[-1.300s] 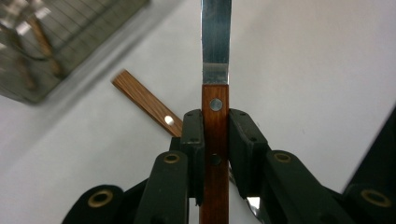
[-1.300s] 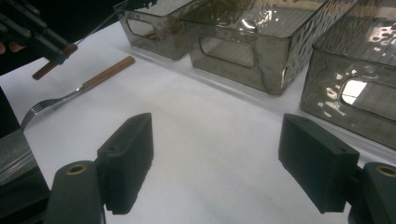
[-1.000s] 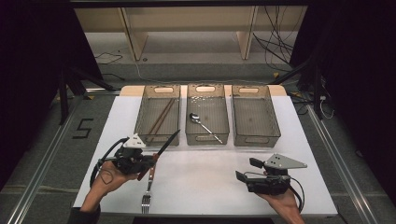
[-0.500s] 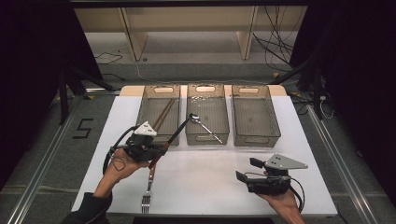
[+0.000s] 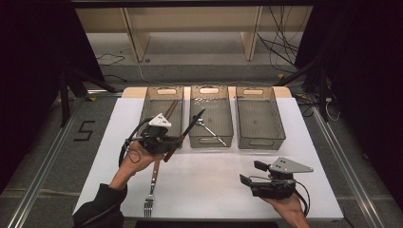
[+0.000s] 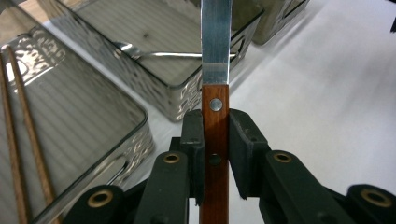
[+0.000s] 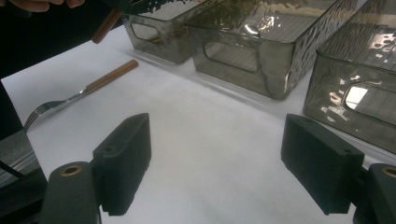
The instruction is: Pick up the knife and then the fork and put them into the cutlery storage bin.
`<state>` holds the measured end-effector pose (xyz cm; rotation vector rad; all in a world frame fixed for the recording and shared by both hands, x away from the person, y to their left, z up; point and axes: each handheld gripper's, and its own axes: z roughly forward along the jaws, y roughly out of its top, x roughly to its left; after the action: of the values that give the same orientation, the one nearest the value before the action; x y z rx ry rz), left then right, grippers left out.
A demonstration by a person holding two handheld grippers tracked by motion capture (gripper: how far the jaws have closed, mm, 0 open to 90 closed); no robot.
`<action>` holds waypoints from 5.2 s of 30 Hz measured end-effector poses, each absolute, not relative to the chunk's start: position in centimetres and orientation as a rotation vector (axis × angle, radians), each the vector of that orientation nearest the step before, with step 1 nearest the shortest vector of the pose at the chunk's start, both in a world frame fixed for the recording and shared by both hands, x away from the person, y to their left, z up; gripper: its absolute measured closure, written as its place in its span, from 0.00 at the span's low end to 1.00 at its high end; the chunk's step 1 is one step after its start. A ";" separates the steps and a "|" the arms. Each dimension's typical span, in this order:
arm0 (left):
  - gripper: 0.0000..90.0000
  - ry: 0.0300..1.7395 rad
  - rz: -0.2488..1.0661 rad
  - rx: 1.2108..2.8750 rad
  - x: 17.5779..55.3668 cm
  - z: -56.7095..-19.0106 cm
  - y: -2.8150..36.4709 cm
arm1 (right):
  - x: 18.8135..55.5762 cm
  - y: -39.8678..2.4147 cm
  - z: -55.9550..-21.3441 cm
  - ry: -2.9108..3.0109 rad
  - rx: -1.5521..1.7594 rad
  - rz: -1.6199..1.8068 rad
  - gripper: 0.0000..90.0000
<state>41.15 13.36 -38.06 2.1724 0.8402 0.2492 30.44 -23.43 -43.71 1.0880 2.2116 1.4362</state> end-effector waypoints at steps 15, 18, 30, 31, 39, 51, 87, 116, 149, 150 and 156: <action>0.85 0.801 0.239 2.162 42.8 -37.5 9.6 | 30.3 -23.5 -43.7 2.209 1.085 1.443 0.28; 0.85 0.792 0.240 2.160 43.1 -37.4 8.6 | 30.2 -23.4 -43.7 2.210 1.085 1.445 0.28; 0.85 0.769 0.234 2.145 44.5 -37.0 5.8 | 30.1 -23.5 -43.7 2.216 1.077 1.446 0.28; 0.85 0.769 0.230 2.142 44.7 -37.0 5.6 | 30.1 -23.5 -43.7 2.216 1.077 1.446 0.28; 0.85 0.768 0.206 2.122 45.8 -36.9 3.9 | 30.1 -23.5 -43.8 2.218 1.075 1.450 0.28; 0.85 0.757 0.197 2.110 47.7 -36.1 1.0 | 30.1 -23.5 -43.9 2.222 1.077 1.460 0.28; 0.85 0.763 0.124 2.082 51.5 -36.7 -7.2 | 30.2 -23.8 -44.0 2.226 1.078 1.494 0.28; 0.85 0.824 0.108 2.069 52.5 -38.2 -9.5 | 30.0 -23.7 -43.9 2.232 1.063 1.501 0.28; 0.60 0.914 0.094 2.077 52.3 -38.7 -9.6 | 29.9 -23.6 -43.9 2.242 1.054 1.496 0.28; 0.57 0.909 0.098 2.089 52.2 -38.6 -9.4 | 29.9 -23.6 -43.9 2.242 1.054 1.497 0.28; 0.41 0.847 0.093 2.131 51.4 -37.2 -7.6 | 29.9 -23.5 -44.0 2.246 1.057 1.490 0.28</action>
<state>51.43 -7.61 -37.17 2.1308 0.8467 0.0929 29.89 -23.47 -43.96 1.0566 2.2457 1.4900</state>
